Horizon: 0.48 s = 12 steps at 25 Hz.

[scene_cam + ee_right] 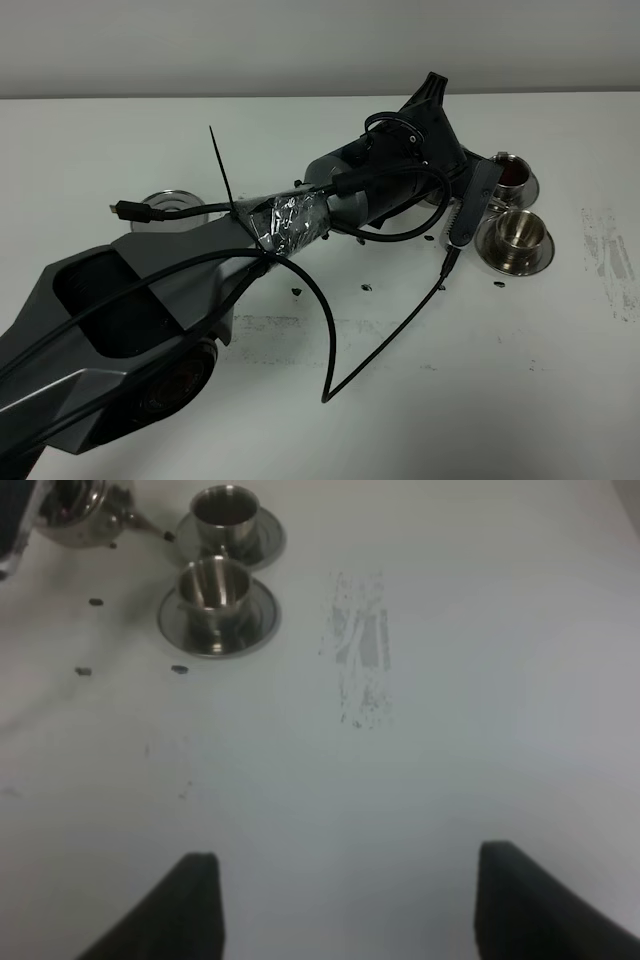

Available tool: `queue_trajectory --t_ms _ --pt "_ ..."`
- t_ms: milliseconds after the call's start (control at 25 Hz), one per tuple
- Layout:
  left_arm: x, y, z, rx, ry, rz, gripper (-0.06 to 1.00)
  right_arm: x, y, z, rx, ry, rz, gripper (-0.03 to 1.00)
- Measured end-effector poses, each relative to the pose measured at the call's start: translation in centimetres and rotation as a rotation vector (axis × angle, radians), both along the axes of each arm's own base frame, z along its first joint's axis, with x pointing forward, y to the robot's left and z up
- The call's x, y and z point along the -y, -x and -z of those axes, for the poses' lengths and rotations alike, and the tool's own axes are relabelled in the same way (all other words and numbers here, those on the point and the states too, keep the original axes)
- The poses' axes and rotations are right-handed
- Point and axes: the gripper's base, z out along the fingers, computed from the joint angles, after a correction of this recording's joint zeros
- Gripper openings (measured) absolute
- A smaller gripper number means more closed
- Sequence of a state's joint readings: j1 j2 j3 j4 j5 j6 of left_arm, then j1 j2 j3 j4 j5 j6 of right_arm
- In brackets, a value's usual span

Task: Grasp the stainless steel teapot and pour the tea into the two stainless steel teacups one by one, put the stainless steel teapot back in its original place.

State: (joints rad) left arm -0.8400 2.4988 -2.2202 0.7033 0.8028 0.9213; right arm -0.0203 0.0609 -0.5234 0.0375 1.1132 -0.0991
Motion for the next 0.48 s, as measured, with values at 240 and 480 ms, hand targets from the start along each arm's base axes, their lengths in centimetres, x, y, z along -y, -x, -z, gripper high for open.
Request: queue_trajectory --t_ms 240,480 --pt "0.37 0.13 -0.17 0.026 -0.013 0.031 0.17 0.00 0.00 0.00 0.000 0.000 0.000 0.53" --pt "0.86 0.28 0.44 0.039 -0.038 0.069 0.17 0.00 0.00 0.00 0.000 0.000 0.000 0.53"
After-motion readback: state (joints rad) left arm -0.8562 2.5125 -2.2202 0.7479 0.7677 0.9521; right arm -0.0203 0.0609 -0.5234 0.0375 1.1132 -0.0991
